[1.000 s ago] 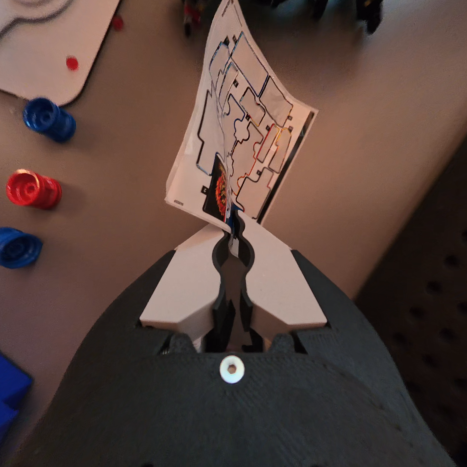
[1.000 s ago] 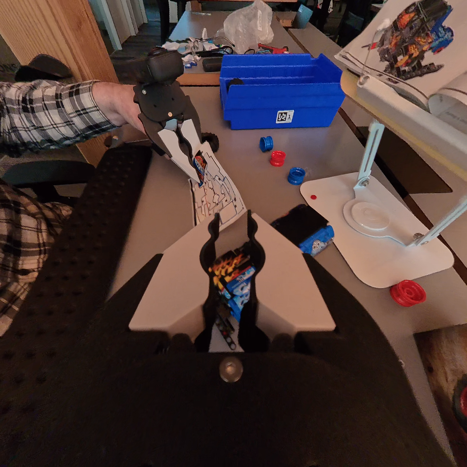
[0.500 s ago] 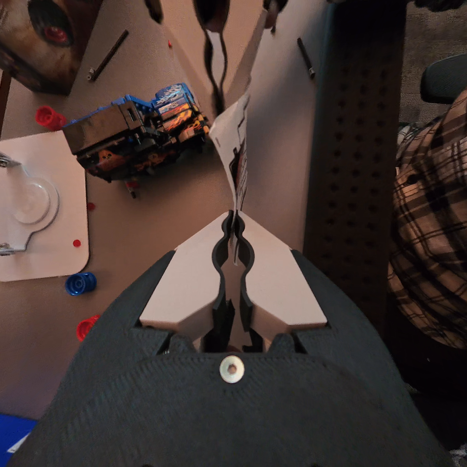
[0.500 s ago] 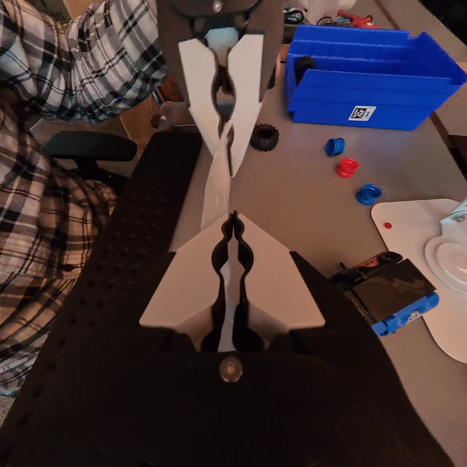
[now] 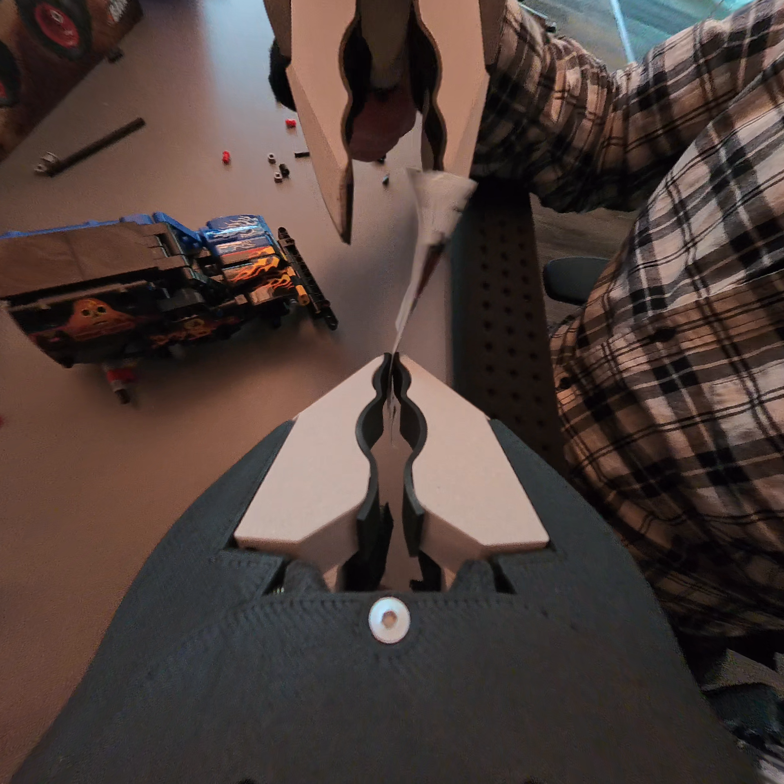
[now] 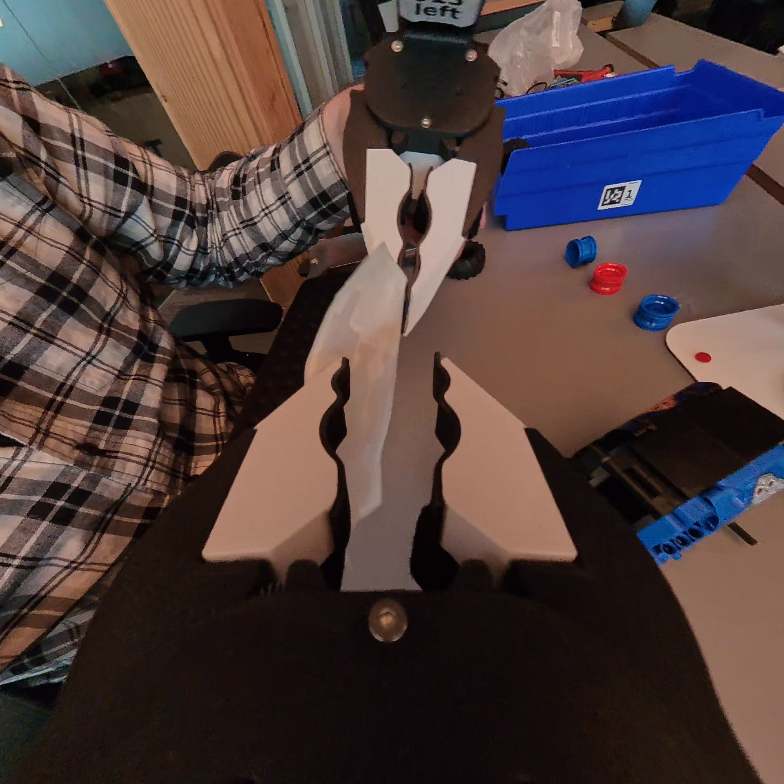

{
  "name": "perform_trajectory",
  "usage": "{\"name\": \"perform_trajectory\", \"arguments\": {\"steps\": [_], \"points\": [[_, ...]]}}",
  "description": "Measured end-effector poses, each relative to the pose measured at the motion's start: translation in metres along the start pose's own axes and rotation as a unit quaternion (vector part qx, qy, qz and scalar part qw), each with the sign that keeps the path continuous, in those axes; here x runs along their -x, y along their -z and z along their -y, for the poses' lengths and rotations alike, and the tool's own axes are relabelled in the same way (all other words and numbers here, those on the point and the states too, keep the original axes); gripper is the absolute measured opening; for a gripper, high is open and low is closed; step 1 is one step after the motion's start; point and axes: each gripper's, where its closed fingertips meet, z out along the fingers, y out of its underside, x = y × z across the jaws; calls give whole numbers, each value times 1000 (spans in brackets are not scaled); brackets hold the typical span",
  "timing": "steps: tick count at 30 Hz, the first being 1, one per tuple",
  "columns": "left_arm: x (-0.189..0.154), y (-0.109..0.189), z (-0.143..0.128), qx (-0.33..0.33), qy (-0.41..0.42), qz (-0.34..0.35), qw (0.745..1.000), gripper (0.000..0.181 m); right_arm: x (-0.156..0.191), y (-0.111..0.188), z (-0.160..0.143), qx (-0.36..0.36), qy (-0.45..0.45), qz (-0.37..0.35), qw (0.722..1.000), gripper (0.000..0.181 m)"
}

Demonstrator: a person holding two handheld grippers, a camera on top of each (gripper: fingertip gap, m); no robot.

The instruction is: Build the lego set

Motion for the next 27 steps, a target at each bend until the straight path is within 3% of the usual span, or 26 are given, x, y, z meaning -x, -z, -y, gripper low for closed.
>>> {"name": "perform_trajectory", "arguments": {"steps": [4,7,10,12,15,20,23,27], "points": [[7,-3,5,-13,36,-23,999,0,7,2,1,-6,-12,28,1000,49],[9,-5,5,-24,57,-41,997,0,4,21,14,-54,-26,30,998,48],[10,-7,6,-33,70,-55,995,0,3,22,11,-45,-28,24,998,49],[10,-7,8,-39,77,-65,994,0,1,15,7,-32,-28,17,999,41],[6,-7,12,-46,68,-75,994,0,-21,11,0,-12,-28,-40,999,0],[8,-9,22,-74,41,-61,995,8,-21,15,6,-50,-68,-17,996,0],[11,-5,37,-127,20,-45,991,11,-25,20,10,-74,-104,-8,992,0],[17,1,48,-173,4,-19,985,5,-30,28,18,-121,-142,7,982,0]]}}
